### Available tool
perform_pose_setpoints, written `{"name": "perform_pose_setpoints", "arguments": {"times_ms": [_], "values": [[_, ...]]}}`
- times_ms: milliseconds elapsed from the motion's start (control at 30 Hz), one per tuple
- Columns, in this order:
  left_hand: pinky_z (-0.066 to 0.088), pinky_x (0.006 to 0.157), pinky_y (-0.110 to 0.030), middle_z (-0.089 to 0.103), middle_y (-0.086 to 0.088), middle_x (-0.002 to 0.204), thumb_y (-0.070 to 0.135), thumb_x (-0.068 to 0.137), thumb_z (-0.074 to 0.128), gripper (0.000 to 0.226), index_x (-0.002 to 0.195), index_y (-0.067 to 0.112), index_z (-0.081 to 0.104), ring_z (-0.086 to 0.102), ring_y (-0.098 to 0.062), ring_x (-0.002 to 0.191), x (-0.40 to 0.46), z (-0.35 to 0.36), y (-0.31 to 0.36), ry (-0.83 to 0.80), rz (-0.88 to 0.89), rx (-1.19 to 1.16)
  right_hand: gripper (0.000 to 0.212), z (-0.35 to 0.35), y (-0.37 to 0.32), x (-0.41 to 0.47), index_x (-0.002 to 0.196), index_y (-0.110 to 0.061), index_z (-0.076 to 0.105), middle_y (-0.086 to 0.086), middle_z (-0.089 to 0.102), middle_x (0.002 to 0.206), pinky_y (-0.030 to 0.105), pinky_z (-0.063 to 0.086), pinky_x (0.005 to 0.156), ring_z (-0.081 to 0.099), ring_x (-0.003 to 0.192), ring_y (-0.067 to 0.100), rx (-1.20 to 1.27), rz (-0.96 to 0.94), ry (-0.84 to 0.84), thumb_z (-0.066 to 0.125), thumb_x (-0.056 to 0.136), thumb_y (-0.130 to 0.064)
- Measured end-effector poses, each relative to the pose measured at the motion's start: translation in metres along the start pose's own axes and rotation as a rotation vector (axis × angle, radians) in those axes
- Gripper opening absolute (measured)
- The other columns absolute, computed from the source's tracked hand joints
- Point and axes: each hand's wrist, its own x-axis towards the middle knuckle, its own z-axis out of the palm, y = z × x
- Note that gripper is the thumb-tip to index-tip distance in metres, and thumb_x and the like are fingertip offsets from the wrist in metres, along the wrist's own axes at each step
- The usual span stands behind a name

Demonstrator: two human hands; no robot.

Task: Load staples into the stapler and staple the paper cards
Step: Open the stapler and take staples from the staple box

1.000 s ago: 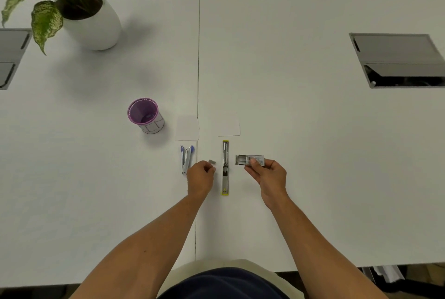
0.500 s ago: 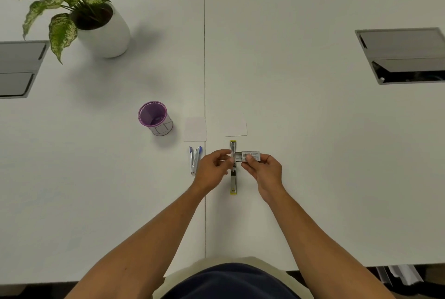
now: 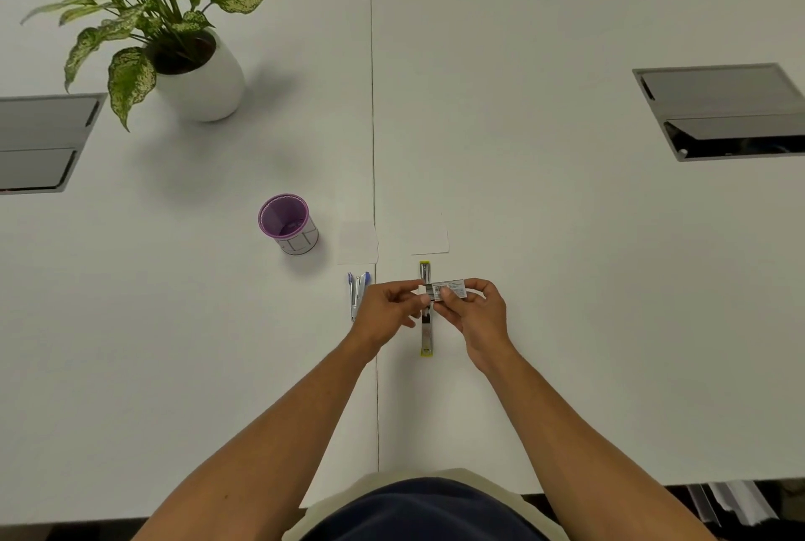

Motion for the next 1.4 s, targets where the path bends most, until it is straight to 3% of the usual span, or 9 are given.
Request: {"name": "perform_pose_setpoints", "arguments": {"times_ms": [167, 333, 633, 833, 933, 1033, 1167, 1267, 1400], "values": [[0.056, 0.059, -0.025, 0.07, 0.003, 0.068, 0.013, 0.075, 0.081, 0.02, 0.092, 0.017, 0.072, 0.066, -0.011, 0.063, 0.002, -0.007, 0.006, -0.012, -0.107, -0.08, 0.036, 0.004, 0.0, -0.001, 0.105, -0.009, 0.051, 0.024, 0.068, 0.104, 0.034, 0.061, 0.076, 0.073, 0.087, 0.03, -0.028, 0.001, -0.026, 0.074, 0.081, 0.004], [0.058, 0.064, -0.028, 0.068, 0.002, 0.069, -0.001, 0.075, 0.078, 0.027, 0.1, 0.002, 0.068, 0.068, -0.014, 0.065, 0.002, -0.01, 0.009, -0.036, -0.152, -0.194, 0.041, 0.006, -0.002, -0.004, 0.112, -0.014, 0.057, 0.024, 0.069, 0.102, 0.032, 0.061, 0.072, 0.073, 0.089, 0.03, -0.077, -0.027, -0.084, 0.074, 0.08, 0.004], [0.058, 0.065, -0.025, 0.073, -0.014, 0.089, 0.0, 0.082, 0.072, 0.027, 0.107, -0.007, 0.067, 0.072, -0.022, 0.073, 0.003, -0.009, 0.021, -0.057, -0.128, -0.219, 0.031, 0.013, -0.003, -0.006, 0.114, -0.016, 0.064, 0.021, 0.07, 0.107, 0.03, 0.061, 0.075, 0.073, 0.089, 0.025, -0.062, -0.052, -0.15, 0.067, 0.088, 0.001], [0.059, 0.068, -0.025, 0.072, -0.018, 0.098, 0.003, 0.087, 0.068, 0.023, 0.109, -0.005, 0.067, 0.072, -0.023, 0.077, 0.003, -0.009, 0.018, -0.075, -0.104, -0.21, 0.034, 0.012, -0.003, -0.005, 0.12, -0.013, 0.062, 0.02, 0.07, 0.107, 0.031, 0.061, 0.078, 0.071, 0.089, 0.025, -0.046, -0.034, -0.148, 0.065, 0.089, 0.001], [0.057, 0.063, -0.025, 0.071, -0.013, 0.091, 0.008, 0.082, 0.075, 0.024, 0.103, -0.001, 0.068, 0.069, -0.018, 0.071, 0.002, -0.007, 0.015, -0.042, -0.08, -0.166, 0.035, 0.011, -0.003, -0.004, 0.122, -0.009, 0.06, 0.016, 0.071, 0.103, 0.03, 0.061, 0.076, 0.072, 0.089, 0.025, -0.029, 0.017, -0.164, 0.063, 0.089, 0.003], [0.053, 0.066, -0.028, 0.069, -0.011, 0.092, 0.013, 0.079, 0.078, 0.018, 0.093, 0.008, 0.067, 0.066, -0.019, 0.079, 0.0, -0.004, 0.012, -0.072, -0.091, -0.136, 0.032, 0.006, -0.003, -0.004, 0.12, -0.009, 0.06, 0.013, 0.073, 0.1, 0.026, 0.06, 0.073, 0.073, 0.089, 0.023, 0.001, 0.082, -0.198, 0.062, 0.09, 0.003], [0.054, 0.072, -0.028, 0.069, -0.012, 0.097, 0.009, 0.084, 0.071, 0.015, 0.076, 0.017, 0.06, 0.067, -0.02, 0.084, 0.001, -0.006, 0.009, -0.196, -0.156, -0.282, 0.032, 0.0, -0.002, -0.003, 0.121, -0.002, 0.06, 0.014, 0.072, 0.103, 0.026, 0.059, 0.075, 0.073, 0.089, 0.023, 0.006, 0.133, -0.263, 0.064, 0.089, -0.001], [0.056, 0.078, -0.031, 0.068, -0.012, 0.096, 0.018, 0.082, 0.069, 0.017, 0.069, 0.018, 0.059, 0.066, -0.022, 0.084, 0.003, -0.006, 0.009, -0.24, -0.208, -0.398, 0.028, -0.002, -0.001, -0.002, 0.114, -0.003, 0.063, 0.013, 0.07, 0.104, 0.028, 0.06, 0.075, 0.072, 0.083, 0.024, -0.04, 0.104, -0.293, 0.067, 0.087, -0.004], [0.058, 0.078, -0.032, 0.071, -0.013, 0.094, 0.028, 0.087, 0.066, 0.021, 0.073, 0.016, 0.056, 0.067, -0.023, 0.079, 0.011, 0.002, 0.007, -0.228, -0.235, -0.446, 0.028, -0.01, -0.002, 0.002, 0.109, -0.007, 0.065, 0.013, 0.071, 0.1, 0.036, 0.061, 0.074, 0.073, 0.081, 0.032, -0.183, -0.006, -0.255, 0.074, 0.083, -0.01]]}}
